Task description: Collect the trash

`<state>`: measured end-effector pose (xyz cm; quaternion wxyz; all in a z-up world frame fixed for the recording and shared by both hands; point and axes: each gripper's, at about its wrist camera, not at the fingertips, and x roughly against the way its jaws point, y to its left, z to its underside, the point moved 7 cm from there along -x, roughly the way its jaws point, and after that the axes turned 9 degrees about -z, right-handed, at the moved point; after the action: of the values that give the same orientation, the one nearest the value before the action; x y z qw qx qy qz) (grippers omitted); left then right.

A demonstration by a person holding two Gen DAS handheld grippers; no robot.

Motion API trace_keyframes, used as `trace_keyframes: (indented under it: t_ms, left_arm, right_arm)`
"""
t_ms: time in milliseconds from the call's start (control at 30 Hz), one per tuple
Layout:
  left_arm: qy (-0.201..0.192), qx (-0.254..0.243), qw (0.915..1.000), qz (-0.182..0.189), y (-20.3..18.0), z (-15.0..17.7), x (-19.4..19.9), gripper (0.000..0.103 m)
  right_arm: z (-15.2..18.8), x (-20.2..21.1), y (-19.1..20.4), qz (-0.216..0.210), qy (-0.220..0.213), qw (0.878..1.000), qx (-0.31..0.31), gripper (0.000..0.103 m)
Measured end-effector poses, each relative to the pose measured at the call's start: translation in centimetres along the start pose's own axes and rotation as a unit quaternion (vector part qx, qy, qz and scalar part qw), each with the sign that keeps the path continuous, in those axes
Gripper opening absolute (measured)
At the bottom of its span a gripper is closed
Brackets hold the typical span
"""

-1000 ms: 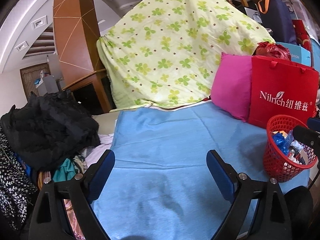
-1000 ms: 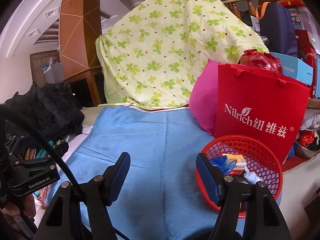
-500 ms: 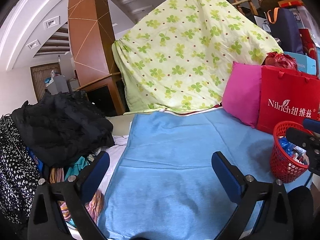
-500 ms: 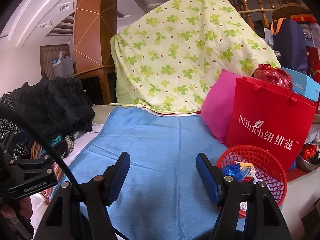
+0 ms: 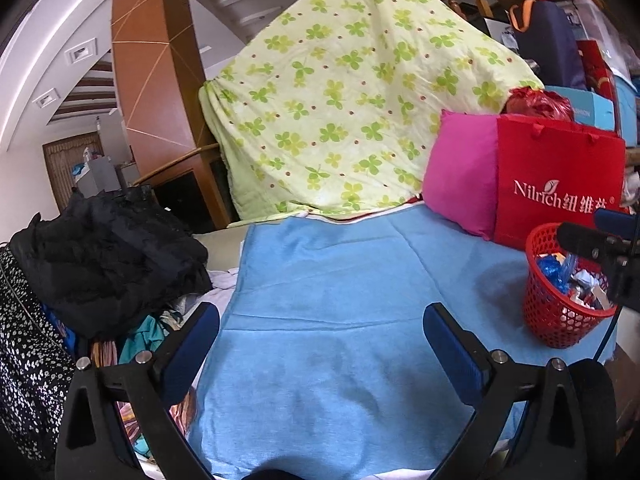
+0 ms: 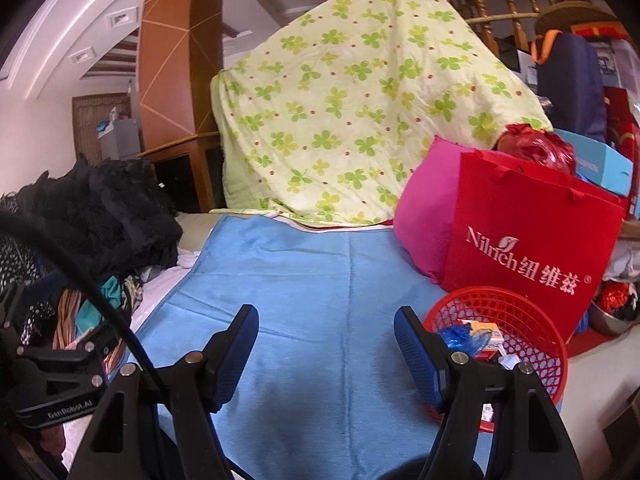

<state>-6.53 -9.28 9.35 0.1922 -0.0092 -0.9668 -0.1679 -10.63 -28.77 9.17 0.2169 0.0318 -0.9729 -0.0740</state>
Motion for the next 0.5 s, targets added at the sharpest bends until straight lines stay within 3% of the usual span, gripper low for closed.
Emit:
trace_keyframes:
  t_ms: [500]
  left_arm:
    - [0.003,-0.039,0.9991,0.016,-3.8,-0.6,-0.1,0.101]
  right_arm:
    - [0.4,0.9,-5.2,0.016,-0.007,0.999,-0.048,0.074]
